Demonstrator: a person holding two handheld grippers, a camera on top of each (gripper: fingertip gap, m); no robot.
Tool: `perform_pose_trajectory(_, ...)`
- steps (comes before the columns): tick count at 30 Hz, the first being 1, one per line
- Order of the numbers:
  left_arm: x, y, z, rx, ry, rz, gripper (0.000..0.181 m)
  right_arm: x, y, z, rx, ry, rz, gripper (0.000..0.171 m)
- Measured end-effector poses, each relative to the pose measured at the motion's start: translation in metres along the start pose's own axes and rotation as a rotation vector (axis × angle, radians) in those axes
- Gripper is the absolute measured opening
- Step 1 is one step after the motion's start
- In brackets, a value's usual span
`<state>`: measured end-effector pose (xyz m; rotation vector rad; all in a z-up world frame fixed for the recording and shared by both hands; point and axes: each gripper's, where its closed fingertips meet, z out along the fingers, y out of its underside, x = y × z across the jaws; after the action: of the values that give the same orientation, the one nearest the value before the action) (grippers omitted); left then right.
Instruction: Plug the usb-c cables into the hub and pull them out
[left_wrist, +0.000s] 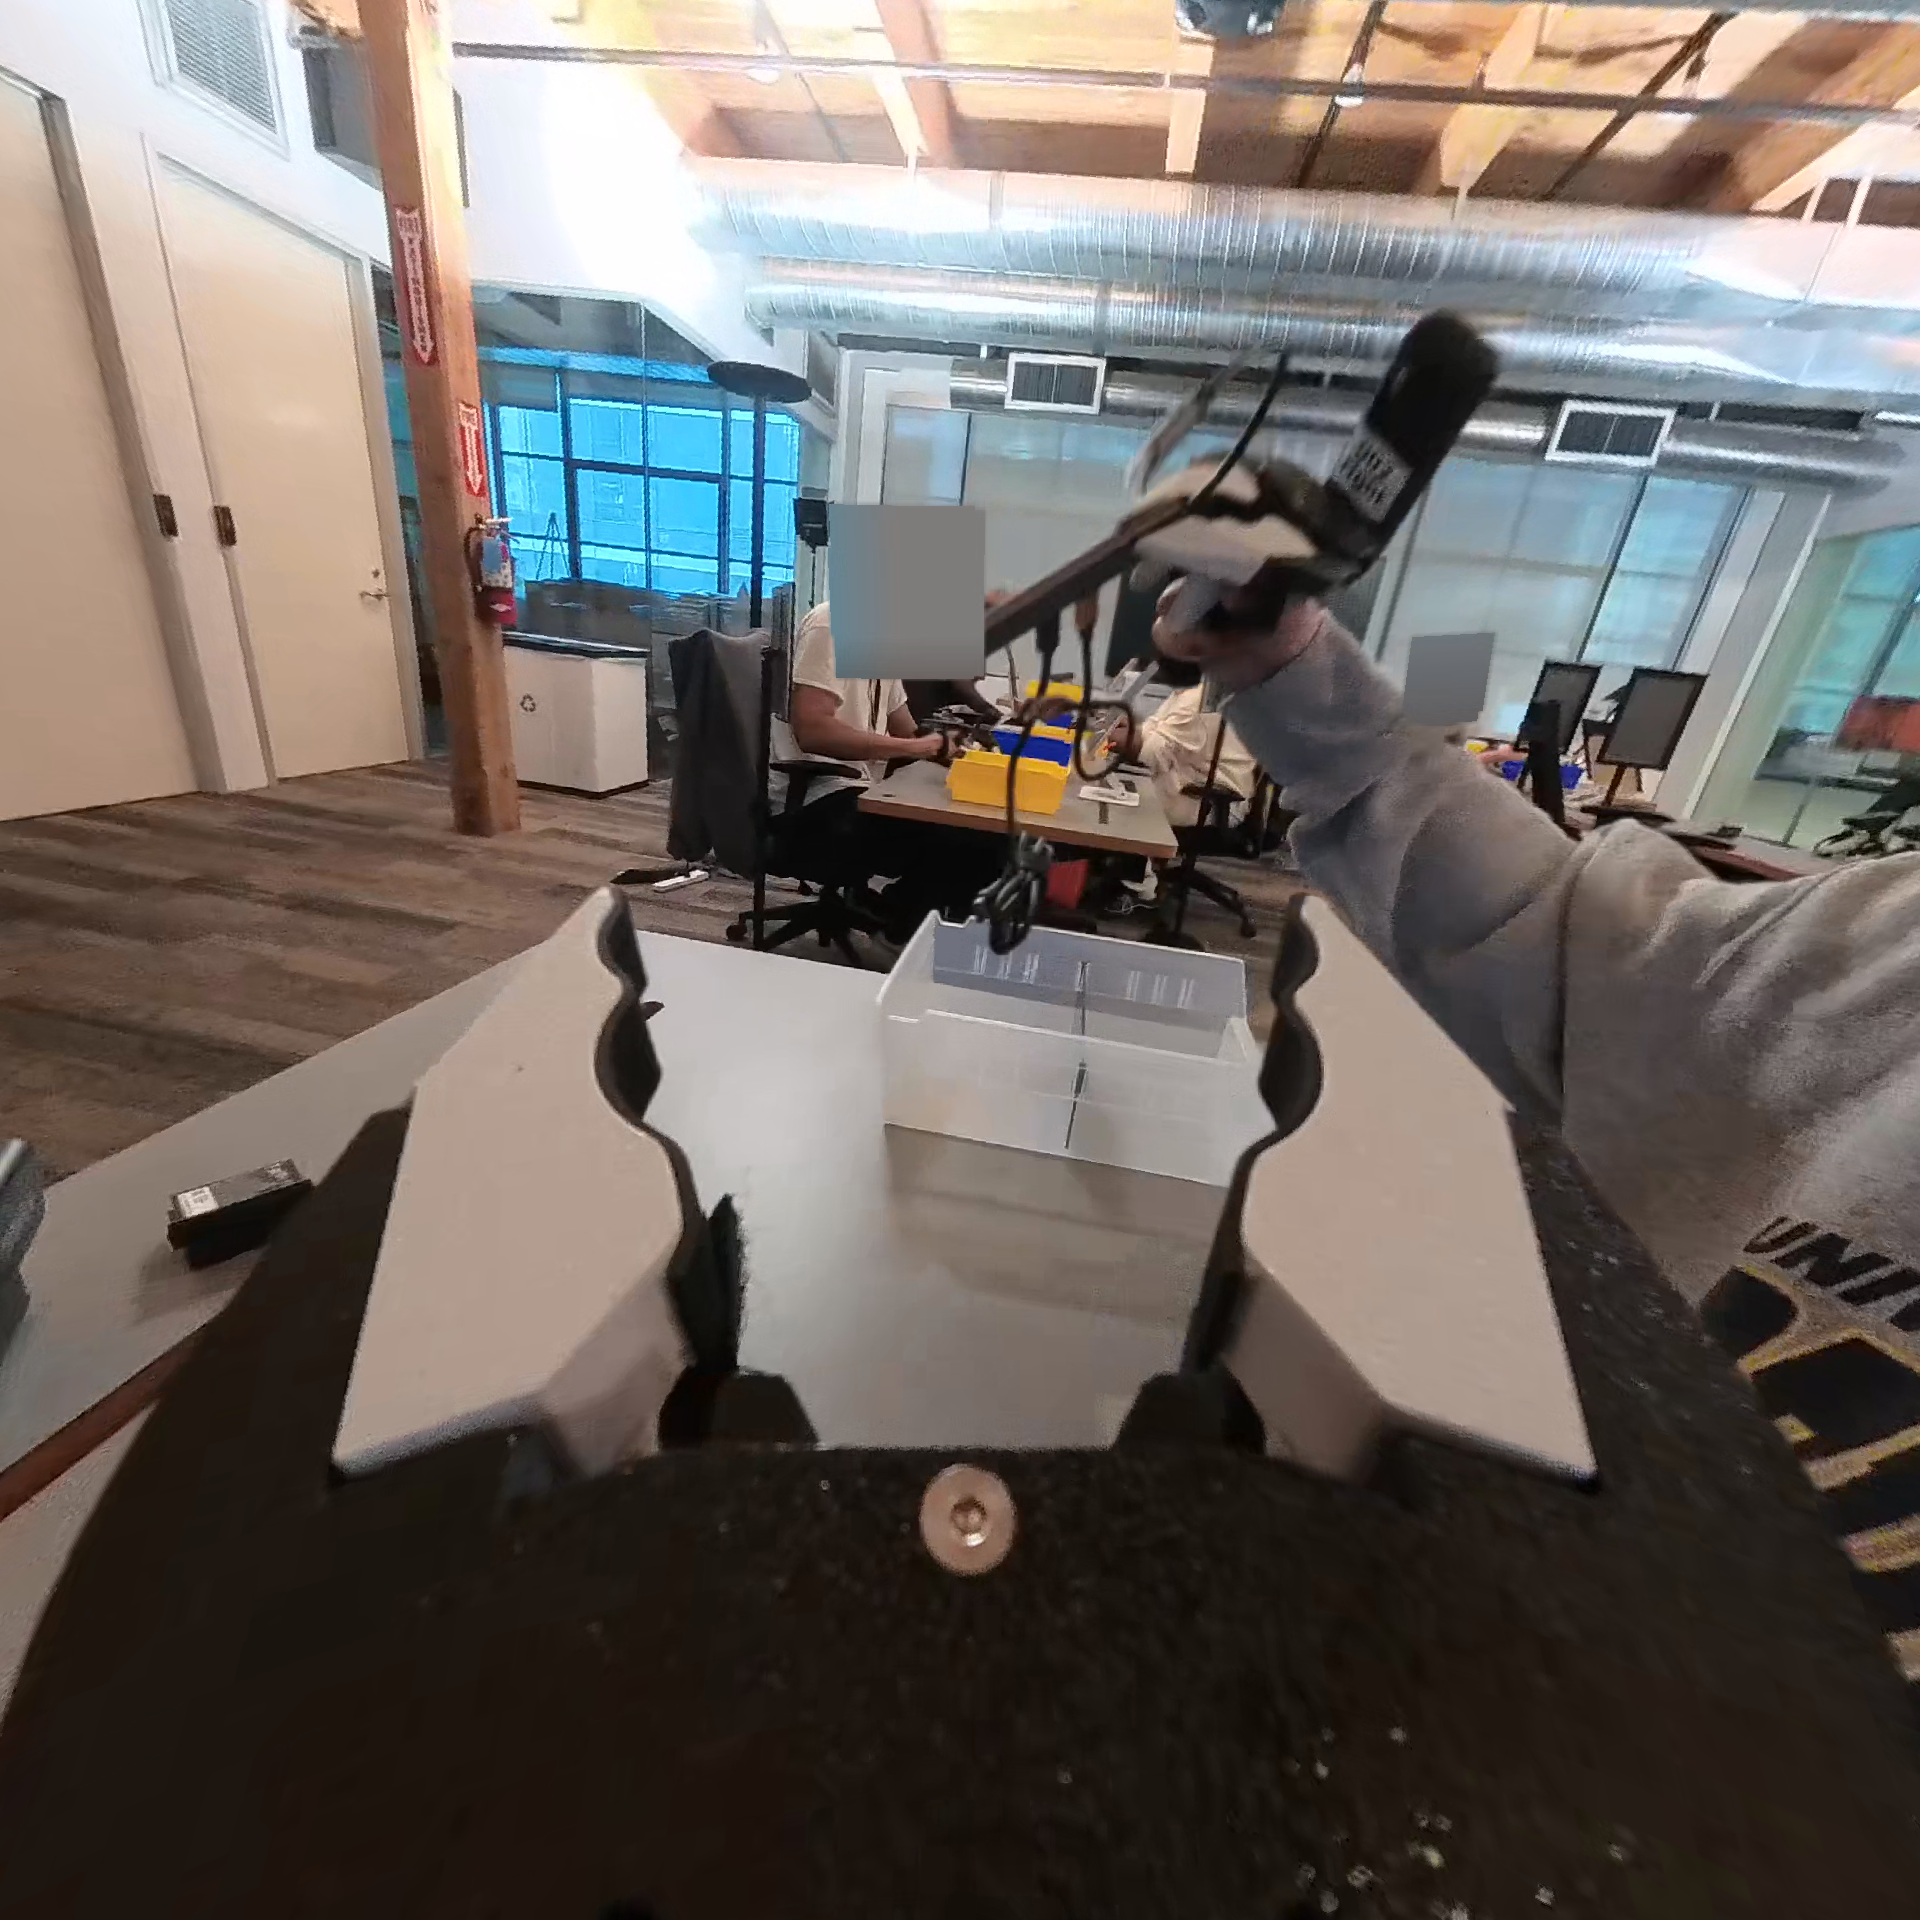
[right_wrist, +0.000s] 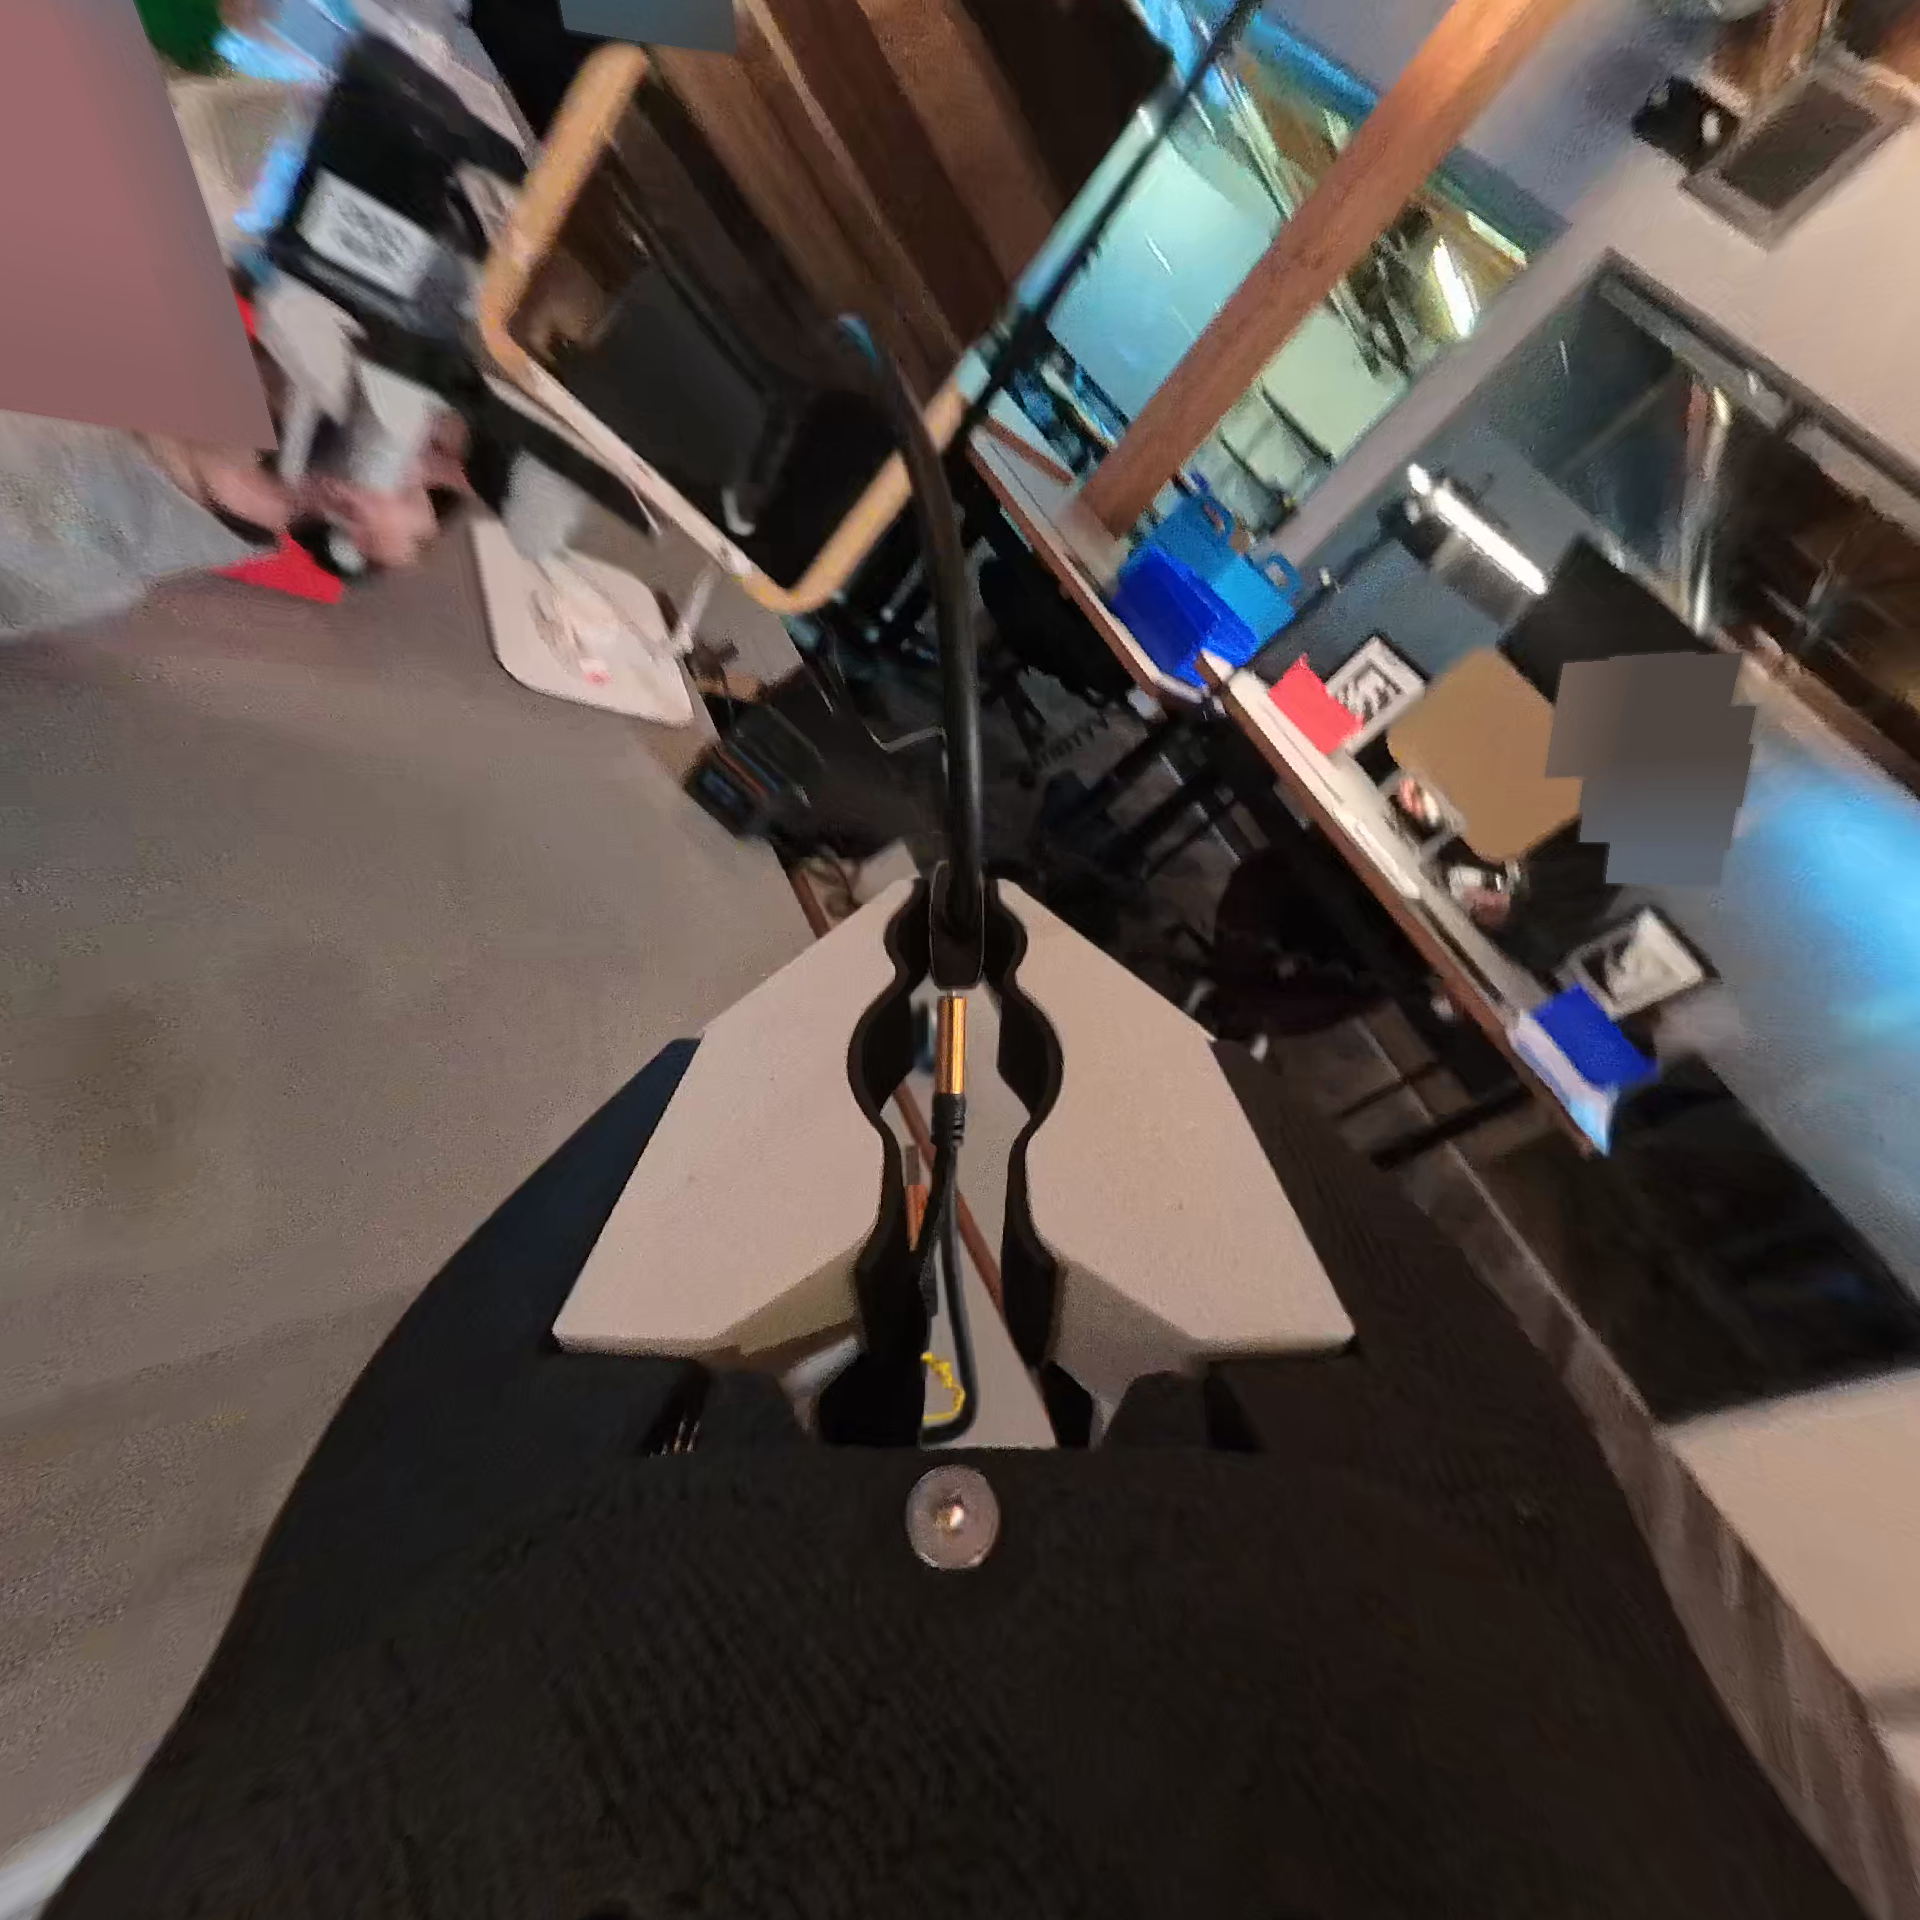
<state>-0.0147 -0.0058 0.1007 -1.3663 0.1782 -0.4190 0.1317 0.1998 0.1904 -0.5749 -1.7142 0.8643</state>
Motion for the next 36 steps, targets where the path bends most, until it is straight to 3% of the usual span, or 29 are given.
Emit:
perform_pose_trajectory(5,-0.005,-0.006,-0.008,0.018,-0.028,0.007,0.116,0.027,0.110,-0.036,-0.129,0.144,0.182,0.009)
perform_pose_trajectory(9,-0.007,-0.005,-0.009,0.020,-0.026,-0.004,0.114,0.010,0.184,-0.052,-0.276,0.162,0.308,0.009)
perform_pose_trajectory(14,-0.013,0.003,-0.006,0.007,-0.026,-0.037,0.112,-0.011,0.254,-0.072,-0.586,0.127,0.341,0.008)
perform_pose_trajectory(18,-0.016,0.013,0.001,-0.018,-0.020,-0.063,0.112,-0.022,0.281,-0.080,-0.900,0.012,0.241,0.009)
perform_pose_trajectory(23,-0.013,0.026,0.013,-0.063,0.001,-0.085,0.112,-0.045,0.314,-0.072,-1.295,-0.267,0.107,0.009)
perform_pose_trajectory(27,-0.011,0.037,0.020,-0.107,0.008,-0.087,0.114,-0.062,0.344,-0.060,-1.483,-0.438,0.017,0.009)
perform_pose_trajectory(30,-0.011,0.040,0.022,-0.119,0.012,-0.092,0.114,-0.062,0.360,-0.055,-1.529,-0.415,0.064,0.009)
perform_pose_trajectory(34,-0.015,0.043,0.022,-0.132,-0.013,-0.094,0.119,-0.061,0.351,-0.054,-1.503,-0.283,0.403,0.019)
perform_pose_trajectory(36,-0.020,0.044,0.021,-0.138,-0.043,-0.094,0.123,-0.048,0.337,-0.063,-1.519,-0.164,0.437,0.036)
